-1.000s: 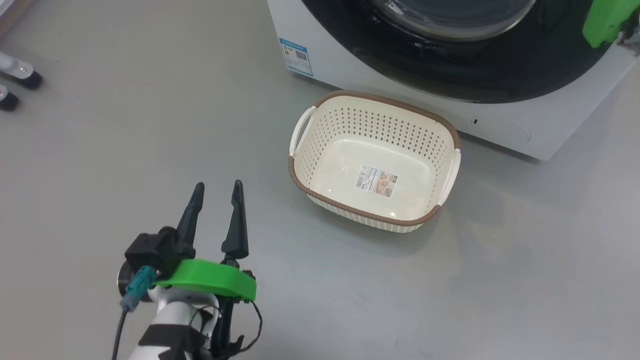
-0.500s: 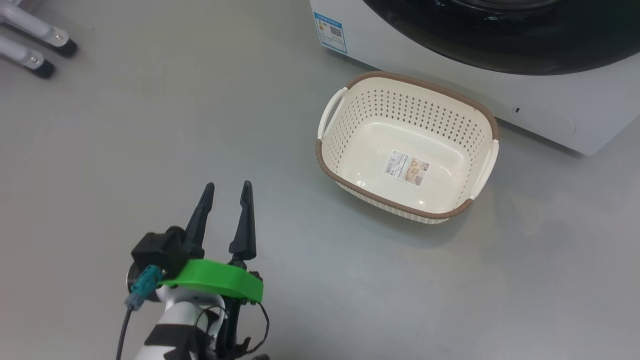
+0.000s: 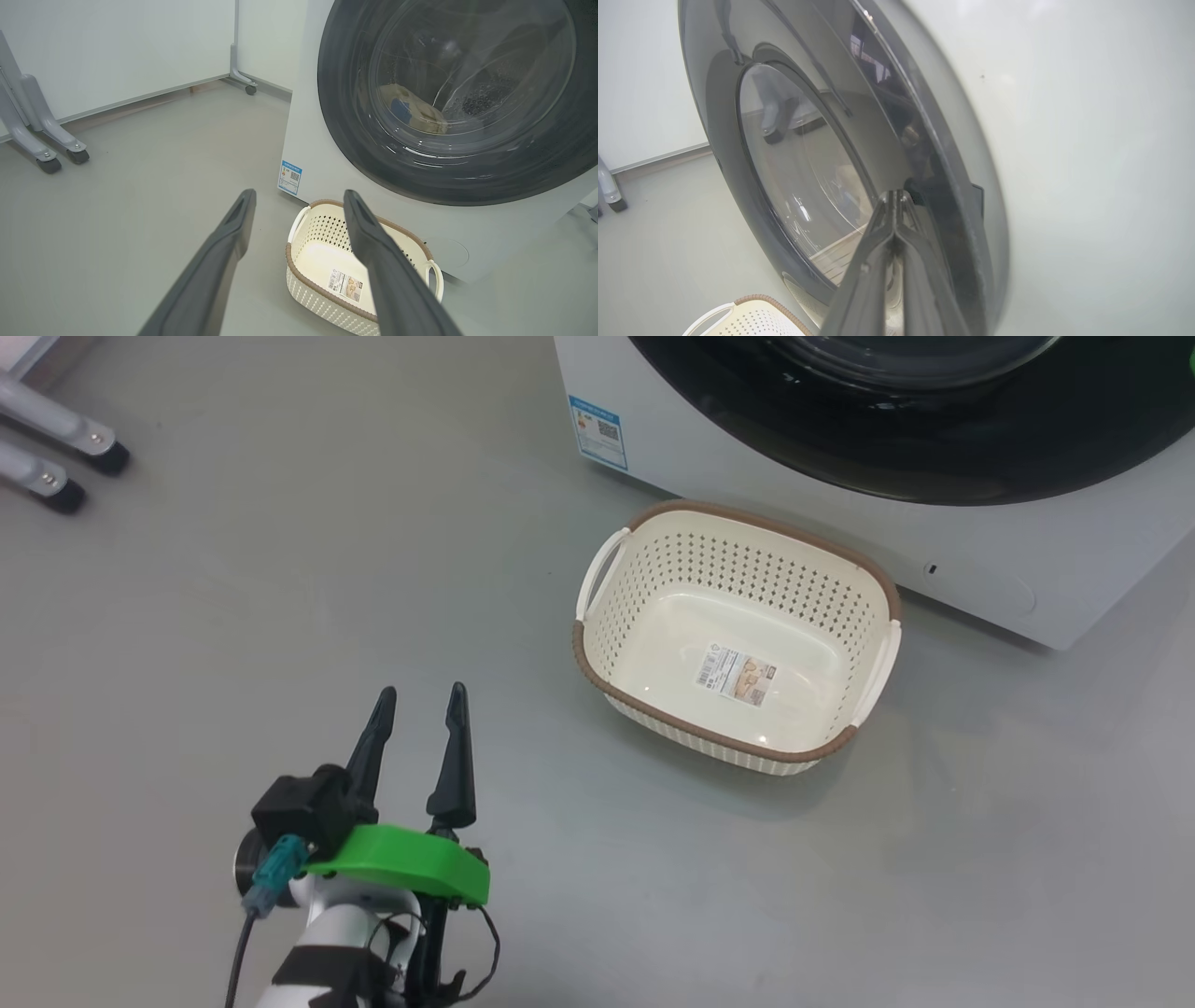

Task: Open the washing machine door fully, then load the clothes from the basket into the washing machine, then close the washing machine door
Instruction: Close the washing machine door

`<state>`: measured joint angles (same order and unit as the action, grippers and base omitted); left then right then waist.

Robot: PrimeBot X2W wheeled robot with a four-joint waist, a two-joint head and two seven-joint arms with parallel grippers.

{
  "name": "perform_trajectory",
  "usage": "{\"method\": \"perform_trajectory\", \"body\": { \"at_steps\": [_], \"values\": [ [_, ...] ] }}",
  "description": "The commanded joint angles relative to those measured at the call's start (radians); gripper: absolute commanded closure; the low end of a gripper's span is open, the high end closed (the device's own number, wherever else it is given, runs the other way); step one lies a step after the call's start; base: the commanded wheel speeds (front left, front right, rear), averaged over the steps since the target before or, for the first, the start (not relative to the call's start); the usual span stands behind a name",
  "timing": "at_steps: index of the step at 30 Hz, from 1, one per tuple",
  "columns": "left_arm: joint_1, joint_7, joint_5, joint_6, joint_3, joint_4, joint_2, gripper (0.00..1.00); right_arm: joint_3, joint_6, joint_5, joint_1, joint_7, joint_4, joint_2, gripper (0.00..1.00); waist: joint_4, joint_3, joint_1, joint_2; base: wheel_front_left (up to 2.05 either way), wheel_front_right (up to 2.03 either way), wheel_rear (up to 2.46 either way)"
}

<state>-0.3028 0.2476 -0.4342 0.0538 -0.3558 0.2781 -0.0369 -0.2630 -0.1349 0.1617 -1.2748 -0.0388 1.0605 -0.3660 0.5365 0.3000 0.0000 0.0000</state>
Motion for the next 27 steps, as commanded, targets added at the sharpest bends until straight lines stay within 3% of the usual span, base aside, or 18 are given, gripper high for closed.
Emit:
{"method": "perform_trajectory", "body": {
  "at_steps": [1, 8, 13, 14, 15, 16, 17, 27],
  "values": [
    [-0.012, 0.014, 0.017, 0.002, 0.042, -0.020, -0.013, 0.00, -0.009, 0.004, 0.009, 0.011, -0.025, -0.040, 0.020, 1.00, -0.017, -0.019, 0.0000, 0.0000, 0.00, 0.00, 0.00],
    [-0.006, 0.014, 0.059, -0.006, 0.068, -0.003, -0.017, 0.00, 0.003, 0.004, 0.044, 0.130, -0.087, -0.088, 0.050, 1.00, -0.078, -0.072, 0.0000, 0.0000, 0.00, 0.00, 0.00],
    [-0.002, 0.014, 0.073, -0.004, 0.084, 0.007, -0.028, 0.00, 0.023, 0.004, 0.048, 0.239, -0.168, -0.196, 0.066, 1.00, -0.130, -0.093, 0.0000, 0.0000, 0.00, 0.00, 0.00],
    [-0.004, 0.014, 0.074, -0.004, 0.087, 0.007, -0.029, 0.00, 0.029, 0.004, 0.046, 0.265, -0.175, -0.219, 0.068, 0.95, -0.139, -0.096, 0.0000, 0.0000, 0.00, 0.00, 0.00],
    [-0.005, 0.014, 0.075, -0.005, 0.090, 0.009, -0.031, 0.00, 0.040, 0.004, 0.044, 0.292, -0.182, -0.244, 0.069, 0.60, -0.147, -0.100, 0.0000, 0.0000, 0.00, 0.00, 0.00],
    [-0.006, 0.014, 0.076, -0.005, 0.092, 0.010, -0.033, 0.00, 0.049, 0.004, 0.038, 0.321, -0.189, -0.269, 0.070, 0.19, -0.155, -0.103, 0.0000, 0.0000, 0.00, 0.00, 0.00],
    [-0.007, 0.014, 0.076, -0.006, 0.095, 0.010, -0.035, 0.00, 0.057, 0.004, 0.033, 0.350, -0.193, -0.294, 0.072, 0.00, -0.164, -0.107, 0.0000, 0.0000, 0.00, 0.00, 0.00],
    [-0.008, 0.014, 0.075, -0.016, 0.104, 0.027, -0.056, 0.00, 0.171, 0.004, -0.018, 0.611, -0.203, -0.501, 0.139, 0.00, -0.250, -0.151, 0.0000, 0.0000, 0.00, 0.00, 0.00]
  ]
}}
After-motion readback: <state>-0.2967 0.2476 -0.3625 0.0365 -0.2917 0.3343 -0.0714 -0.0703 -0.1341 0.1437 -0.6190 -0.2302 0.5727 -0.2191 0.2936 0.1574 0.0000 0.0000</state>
